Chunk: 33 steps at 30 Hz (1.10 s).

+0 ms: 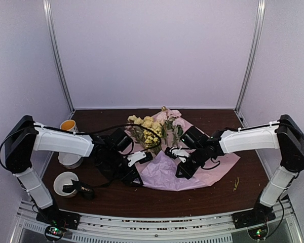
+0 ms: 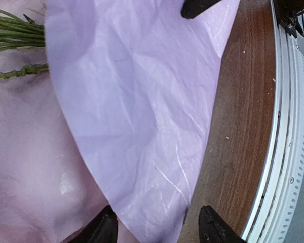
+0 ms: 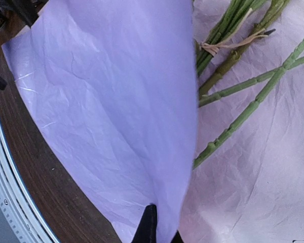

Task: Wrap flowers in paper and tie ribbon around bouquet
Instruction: Adjust the 1/4-folded wrapping paper at the center of the board.

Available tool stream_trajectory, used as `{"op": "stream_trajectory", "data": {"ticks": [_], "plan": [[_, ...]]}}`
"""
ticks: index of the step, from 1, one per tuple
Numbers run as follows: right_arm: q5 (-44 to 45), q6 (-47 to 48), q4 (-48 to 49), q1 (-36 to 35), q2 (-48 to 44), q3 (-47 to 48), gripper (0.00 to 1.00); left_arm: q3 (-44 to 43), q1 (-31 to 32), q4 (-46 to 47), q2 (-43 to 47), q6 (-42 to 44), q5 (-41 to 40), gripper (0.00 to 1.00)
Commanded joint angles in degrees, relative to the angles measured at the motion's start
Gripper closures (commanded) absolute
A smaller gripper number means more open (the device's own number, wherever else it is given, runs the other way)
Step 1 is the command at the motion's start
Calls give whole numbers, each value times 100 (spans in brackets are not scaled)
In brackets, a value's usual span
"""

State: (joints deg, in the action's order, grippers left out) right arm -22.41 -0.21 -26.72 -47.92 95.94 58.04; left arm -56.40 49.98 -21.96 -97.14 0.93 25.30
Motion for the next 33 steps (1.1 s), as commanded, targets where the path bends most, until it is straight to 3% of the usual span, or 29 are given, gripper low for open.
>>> {"op": "stream_trajectory", "data": {"ticks": [1, 7, 13, 19, 22, 24, 28, 33], "plan": [[-146, -121, 85, 72, 223, 185, 100, -251, 12, -193, -291, -3, 321, 45], [-233, -372, 257, 67, 322, 3, 100, -678, 3, -1255, -854, 58, -888, 60], [-4, -484, 237, 69, 352, -70, 100, -599, 10, -1350, -755, -197, -844, 74], [73, -589, 156, 79, 400, 9, 100, -141, 12, -1516, -500, -292, -945, 71], [-64, -703, 266, 72, 360, -118, 100, 172, 12, -1317, 263, -649, -1063, 71], [-129, -776, 348, 72, 326, -232, 100, 339, -32, -1139, 935, -1004, -1286, 66], [-206, -774, 369, 70, 293, -342, 100, 834, -478, -372, 1869, -1751, -781, 58], [-381, -611, 214, 61, 458, -99, 100, 449, -42, -513, 1541, -1273, -966, 56]]}}
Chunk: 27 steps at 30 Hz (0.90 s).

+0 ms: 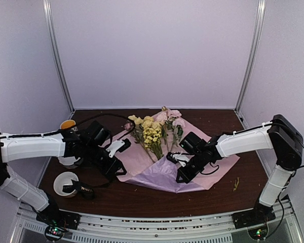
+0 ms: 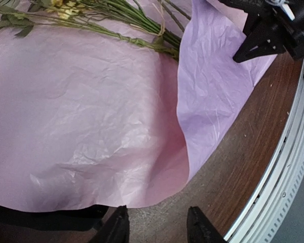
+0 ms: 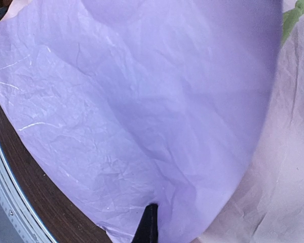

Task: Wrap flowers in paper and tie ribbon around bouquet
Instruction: Adjust the 1/4-folded wrapping paper at the center of the board.

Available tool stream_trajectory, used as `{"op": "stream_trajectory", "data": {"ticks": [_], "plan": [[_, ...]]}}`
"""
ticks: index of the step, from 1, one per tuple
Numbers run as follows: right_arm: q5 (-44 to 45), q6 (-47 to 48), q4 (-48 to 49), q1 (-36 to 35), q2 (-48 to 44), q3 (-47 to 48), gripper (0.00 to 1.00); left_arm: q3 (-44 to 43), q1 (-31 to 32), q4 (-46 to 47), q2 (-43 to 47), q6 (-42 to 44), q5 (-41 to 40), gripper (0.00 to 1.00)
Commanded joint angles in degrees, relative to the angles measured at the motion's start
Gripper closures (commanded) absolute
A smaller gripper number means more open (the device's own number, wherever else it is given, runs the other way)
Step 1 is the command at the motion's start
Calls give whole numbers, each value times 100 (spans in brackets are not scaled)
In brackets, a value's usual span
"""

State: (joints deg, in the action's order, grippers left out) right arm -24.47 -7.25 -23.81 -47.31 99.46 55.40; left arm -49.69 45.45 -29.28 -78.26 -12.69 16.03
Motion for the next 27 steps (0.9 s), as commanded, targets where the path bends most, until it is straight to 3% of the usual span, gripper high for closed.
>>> {"op": "stream_trajectory", "data": {"ticks": [1, 8, 13, 16, 19, 23, 25, 27], "plan": [[-201, 106, -106, 4, 128, 202, 100, -361, 635, 137, -501, 287, -131, 53], [-286, 72, -134, 7, 165, 231, 100, -178, 746, 698, -617, 1411, -152, 32], [-304, -85, -17, 6, 14, 151, 100, -298, 746, 538, -1362, 1977, -268, 31], [-359, -160, 51, 3, -86, 129, 100, -310, 746, 781, -1802, 1883, 49, 40], [-428, -258, 140, 3, -116, 114, 100, 27, 746, 1181, -1670, 1757, 188, 61], [-527, -399, 332, -3, -194, -31, 100, 454, 746, 1583, -1458, 1518, 434, 80], [-566, -454, 388, 2, -253, -99, 100, 605, 746, 1766, -1428, 1448, 562, 95], [-572, -506, 418, -5, -274, -131, 100, 620, 744, 1713, -1381, 1539, 638, 100]]}}
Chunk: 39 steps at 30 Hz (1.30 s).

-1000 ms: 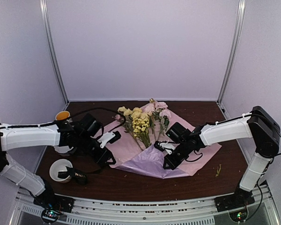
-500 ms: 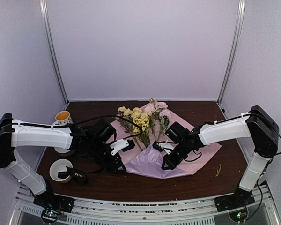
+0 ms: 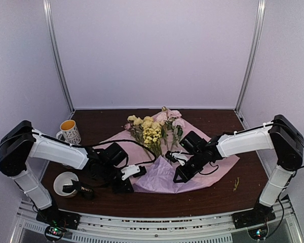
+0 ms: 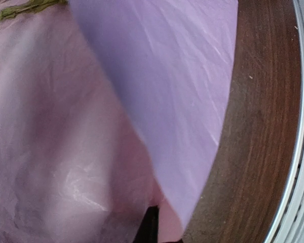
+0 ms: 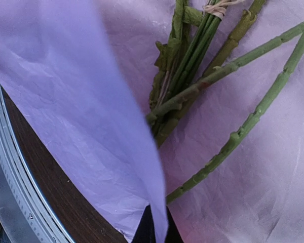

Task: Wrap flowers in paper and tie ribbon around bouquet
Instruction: Adjust the 1/4-folded wrapping paper at the center of the board.

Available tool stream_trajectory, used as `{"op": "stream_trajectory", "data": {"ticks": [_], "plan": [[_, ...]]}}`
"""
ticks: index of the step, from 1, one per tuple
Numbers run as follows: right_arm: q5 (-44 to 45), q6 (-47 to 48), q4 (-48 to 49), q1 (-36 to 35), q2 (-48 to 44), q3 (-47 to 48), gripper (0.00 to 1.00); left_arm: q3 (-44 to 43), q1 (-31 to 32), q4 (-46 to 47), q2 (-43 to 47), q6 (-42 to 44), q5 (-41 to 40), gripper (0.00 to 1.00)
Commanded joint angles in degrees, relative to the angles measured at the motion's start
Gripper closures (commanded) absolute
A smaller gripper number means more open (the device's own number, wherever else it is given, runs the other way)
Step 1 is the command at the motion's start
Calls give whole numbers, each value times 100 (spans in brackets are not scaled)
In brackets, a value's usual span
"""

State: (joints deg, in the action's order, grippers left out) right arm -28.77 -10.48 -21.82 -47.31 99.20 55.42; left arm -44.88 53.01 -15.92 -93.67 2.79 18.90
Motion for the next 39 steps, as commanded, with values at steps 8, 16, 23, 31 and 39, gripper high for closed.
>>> {"op": "stream_trajectory", "data": {"ticks": [8, 16, 23, 31, 39], "plan": [[125, -371, 226, -16, -193, -84, 100, 275, 47, 168, 404, -216, 470, 98], [142, -244, -5, -123, -177, -13, 100, 242, 113, 530, 1343, -282, 1044, 39], [101, -207, 131, -148, -155, 82, 100, -901, -36, -449, -89, -342, 1013, 46], [19, -235, 289, -160, -104, 63, 100, -1013, -156, -474, -380, -411, 1048, 57], [71, -225, 143, -161, -120, 62, 100, -763, -277, 11, -414, -829, 834, 56]]}}
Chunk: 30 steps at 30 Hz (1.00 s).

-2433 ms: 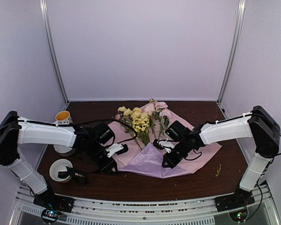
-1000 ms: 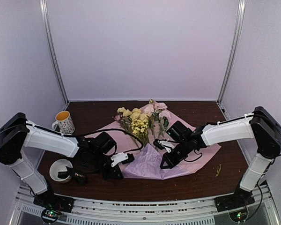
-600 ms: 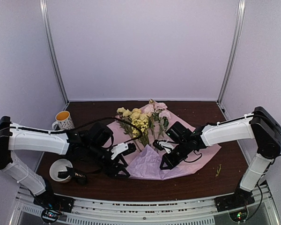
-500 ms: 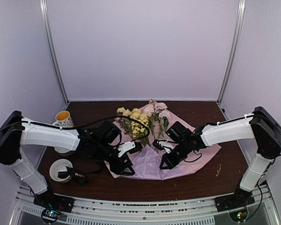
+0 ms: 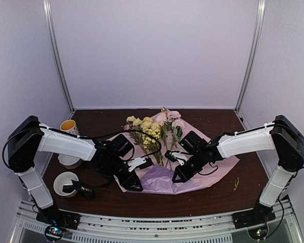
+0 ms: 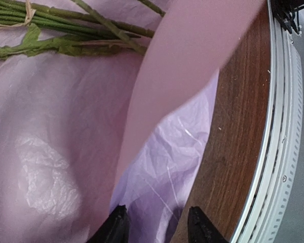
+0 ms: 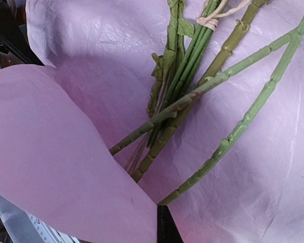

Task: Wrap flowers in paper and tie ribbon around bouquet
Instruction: Adjust the 1/4-folded wrapping paper at the center of the board.

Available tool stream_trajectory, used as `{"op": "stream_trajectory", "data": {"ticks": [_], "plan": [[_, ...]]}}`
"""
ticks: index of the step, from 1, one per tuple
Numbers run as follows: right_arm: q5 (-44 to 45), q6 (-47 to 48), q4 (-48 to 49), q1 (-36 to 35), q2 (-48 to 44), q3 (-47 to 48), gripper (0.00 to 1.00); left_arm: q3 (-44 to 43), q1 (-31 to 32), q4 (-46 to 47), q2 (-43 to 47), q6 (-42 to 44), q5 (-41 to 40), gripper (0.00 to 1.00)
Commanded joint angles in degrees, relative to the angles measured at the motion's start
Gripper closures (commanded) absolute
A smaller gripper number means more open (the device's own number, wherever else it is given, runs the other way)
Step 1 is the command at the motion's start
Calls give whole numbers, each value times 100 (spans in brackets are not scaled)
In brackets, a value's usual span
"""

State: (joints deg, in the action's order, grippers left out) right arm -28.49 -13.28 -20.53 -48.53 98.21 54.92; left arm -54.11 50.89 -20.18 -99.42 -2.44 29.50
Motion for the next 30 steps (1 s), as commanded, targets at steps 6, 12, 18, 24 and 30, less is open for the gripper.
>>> {"op": "stream_trajectory", "data": {"ticks": [6, 12, 18, 24, 30], "plan": [[23, 46, -64, -41, -14, 153, 100, 488, -97, 1206, 318, -998, -684, 54], [2, 169, -233, -33, -103, 195, 100, 845, -90, 1431, 517, -1350, -713, 47], [-97, 421, -423, -39, -106, 387, 100, 1027, -1, 1680, 506, -1819, -801, 51], [-55, 630, -465, -35, -86, 440, 100, 1171, 73, 1620, 589, -2001, -1101, 75], [28, 483, -257, -37, -160, 344, 100, 1255, 313, 1520, 532, -2165, -1269, 86]]}}
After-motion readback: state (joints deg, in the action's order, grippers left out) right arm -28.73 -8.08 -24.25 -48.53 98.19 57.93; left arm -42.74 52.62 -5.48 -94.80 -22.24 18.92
